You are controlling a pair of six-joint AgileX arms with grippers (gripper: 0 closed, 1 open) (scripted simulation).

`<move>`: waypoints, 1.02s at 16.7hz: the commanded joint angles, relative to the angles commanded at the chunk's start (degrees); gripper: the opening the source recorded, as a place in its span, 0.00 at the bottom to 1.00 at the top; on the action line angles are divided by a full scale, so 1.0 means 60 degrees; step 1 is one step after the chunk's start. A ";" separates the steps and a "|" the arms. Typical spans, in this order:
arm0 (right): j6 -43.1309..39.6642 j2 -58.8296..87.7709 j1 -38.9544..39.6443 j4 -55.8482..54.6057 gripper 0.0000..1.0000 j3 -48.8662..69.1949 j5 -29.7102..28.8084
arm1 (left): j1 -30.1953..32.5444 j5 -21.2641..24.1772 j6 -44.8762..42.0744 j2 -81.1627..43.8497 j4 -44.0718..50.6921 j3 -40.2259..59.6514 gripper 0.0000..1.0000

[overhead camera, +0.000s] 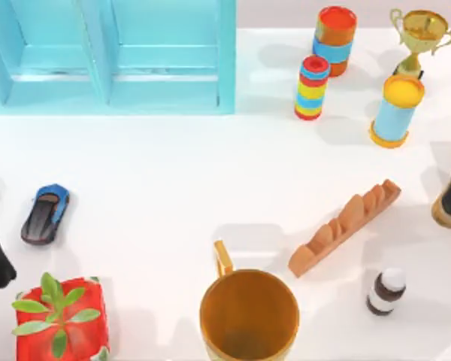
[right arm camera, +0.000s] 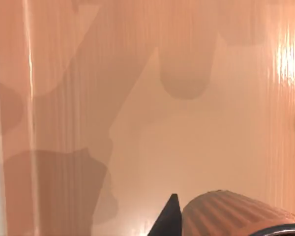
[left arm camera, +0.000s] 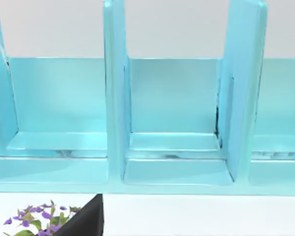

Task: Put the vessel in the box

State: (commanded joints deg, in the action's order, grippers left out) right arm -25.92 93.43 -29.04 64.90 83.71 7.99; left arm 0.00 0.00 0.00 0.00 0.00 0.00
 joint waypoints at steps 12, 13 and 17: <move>-0.0147 0.0042 0.0053 -0.1504 0.00 -0.1373 0.0017 | 0.0000 0.0000 0.0000 0.0000 0.0000 0.0000 1.00; -0.0130 0.0082 0.0069 -0.1883 0.00 -0.1653 0.0012 | 0.0000 0.0000 0.0000 0.0000 0.0000 0.0000 1.00; -0.0087 0.0248 0.0104 -0.2421 0.00 -0.2159 0.0007 | 0.0000 0.0000 0.0000 0.0000 0.0000 0.0000 1.00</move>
State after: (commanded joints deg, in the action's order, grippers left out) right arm -26.44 94.91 -28.42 50.38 70.76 8.04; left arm 0.00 0.00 0.00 0.00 0.00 0.00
